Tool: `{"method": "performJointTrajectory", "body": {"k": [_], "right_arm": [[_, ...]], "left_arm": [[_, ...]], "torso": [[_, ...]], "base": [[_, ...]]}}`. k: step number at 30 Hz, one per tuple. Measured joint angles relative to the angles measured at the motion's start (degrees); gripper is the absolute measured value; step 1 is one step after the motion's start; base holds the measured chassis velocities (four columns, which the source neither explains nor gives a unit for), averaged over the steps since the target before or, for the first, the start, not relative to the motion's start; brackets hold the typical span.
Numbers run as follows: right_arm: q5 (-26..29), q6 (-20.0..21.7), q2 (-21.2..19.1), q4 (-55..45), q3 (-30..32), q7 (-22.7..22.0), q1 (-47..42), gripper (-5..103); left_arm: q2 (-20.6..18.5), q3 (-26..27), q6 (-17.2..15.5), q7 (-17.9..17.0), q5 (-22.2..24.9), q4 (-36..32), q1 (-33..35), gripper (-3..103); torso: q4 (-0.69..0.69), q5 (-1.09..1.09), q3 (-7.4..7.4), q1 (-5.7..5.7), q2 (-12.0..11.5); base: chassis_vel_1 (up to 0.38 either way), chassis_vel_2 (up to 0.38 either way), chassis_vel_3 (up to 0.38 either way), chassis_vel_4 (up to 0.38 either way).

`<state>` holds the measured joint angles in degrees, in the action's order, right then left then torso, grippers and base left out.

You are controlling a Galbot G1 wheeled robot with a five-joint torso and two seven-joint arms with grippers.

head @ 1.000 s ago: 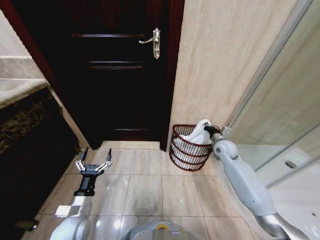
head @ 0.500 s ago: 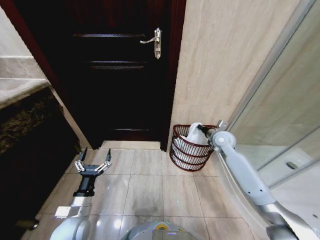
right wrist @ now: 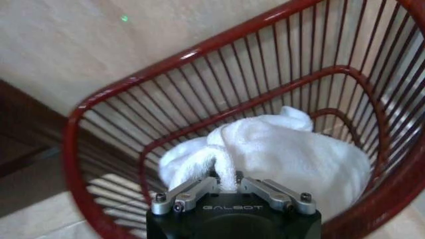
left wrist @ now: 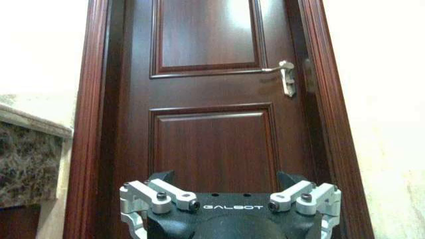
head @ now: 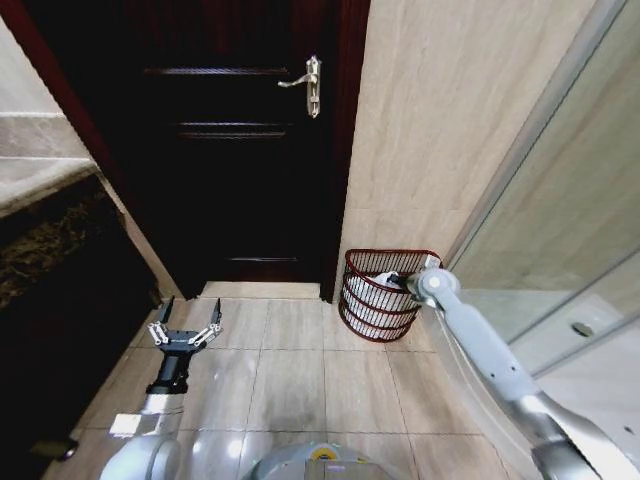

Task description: Discard the used towel into the hamper.

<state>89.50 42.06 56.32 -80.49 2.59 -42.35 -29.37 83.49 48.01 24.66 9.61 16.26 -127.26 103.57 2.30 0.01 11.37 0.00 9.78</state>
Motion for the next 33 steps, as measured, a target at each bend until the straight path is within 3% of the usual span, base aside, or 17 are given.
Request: {"method": "performJointTrajectory", "body": {"k": [4,8,10,12,15,16,17,24,26,28,29,32,33], "right_arm": [[2.28,0.05,-2.85,3.4,-5.18,3.07,3.42,2],[2.26,0.06,-2.2,5.42,-6.82,4.99,5.2,2],[1.14,0.06,-0.96,6.1,-6.93,4.93,5.48,1],[-1.48,0.14,-0.57,5.25,-7.06,5.27,4.98,12],[-4.72,0.13,-0.51,2.45,-6.01,5.7,3.99,12],[-6.84,-0.24,-0.53,0.19,-5.02,5.64,3.34,22],[-6.84,-0.24,-0.53,0.19,-5.02,5.64,3.34,22],[-20.82,-5.83,-2.27,-8.85,0.09,6.58,0.51,56],[-21.45,-6.07,-2.66,-10.0,1.07,6.53,0.06,56],[-23.18,-7.51,-3.83,-14.07,4.73,7.01,-2.55,66],[-23.18,-7.51,-3.83,-14.07,4.73,7.01,-2.55,66],[-28.29,-9.99,-5.34,-19.42,9.29,10.38,-6.98,83],[-30.83,-11.37,-6.21,-21.05,10.39,12.22,-8.91,83]], "left_arm": [[0.38,0.14,0.95,-0.02,0.62,1.0,0.0,100],[0.67,0.11,1.6,-0.02,0.75,2.29,-0.35,100],[0.69,0.11,1.69,-0.02,1.03,2.56,-0.56,100],[0.5,0.17,1.69,-0.01,1.54,2.58,-0.77,100],[0.18,0.19,1.66,-0.01,1.83,2.81,-1.09,100],[0.03,0.12,1.61,0.0,1.87,3.04,-1.3,100],[0.03,0.12,1.61,0.0,1.87,3.04,-1.3,100],[-0.06,-0.76,0.62,0.31,1.57,3.32,-2.49,100],[-0.05,-0.76,0.47,0.31,1.57,3.12,-2.6,100],[0.22,-0.74,0.36,0.31,1.55,3.04,-2.79,100],[0.22,-0.74,0.36,0.31,1.55,3.04,-2.79,100],[0.78,-0.73,0.35,0.27,1.5,3.06,-2.83,100],[0.99,-0.74,0.35,0.26,1.47,3.09,-2.84,100]], "torso": [[-0.06,-0.01,0.0,0.0,0.0],[-0.07,-0.05,-0.01,0.0,0.0],[-0.02,-0.01,0.0,0.0,0.0],[-0.01,0.03,0.02,0.0,-0.01],[-0.04,0.0,0.02,0.0,-0.01],[-0.04,0.01,0.02,0.0,-0.01],[-0.04,0.01,0.02,0.0,-0.01],[-0.03,0.0,0.01,0.0,-0.01],[-0.03,0.01,0.01,0.0,-0.01],[-0.05,-0.03,0.0,0.0,-0.01],[-0.05,-0.03,0.0,0.0,-0.01],[-0.04,-0.02,-0.01,0.0,0.0],[-0.05,-0.06,-0.01,0.0,0.0]], "base": [[0.0,0.0,0.0,0.0],[0.0,0.0,0.0,0.0],[0.0,0.0,0.0,0.0],[0.0,0.0,0.0,0.0],[0.0,0.0,0.0,0.0],[0.0,0.0,0.0,0.0],[0.0,0.0,0.0,0.0],[0.0,0.0,0.0,0.0],[0.0,0.0,0.0,0.0],[0.0,0.0,0.0,0.0],[0.0,0.0,0.0,0.0],[0.0,0.0,0.0,0.0],[0.0,0.0,0.0,0.0]]}}
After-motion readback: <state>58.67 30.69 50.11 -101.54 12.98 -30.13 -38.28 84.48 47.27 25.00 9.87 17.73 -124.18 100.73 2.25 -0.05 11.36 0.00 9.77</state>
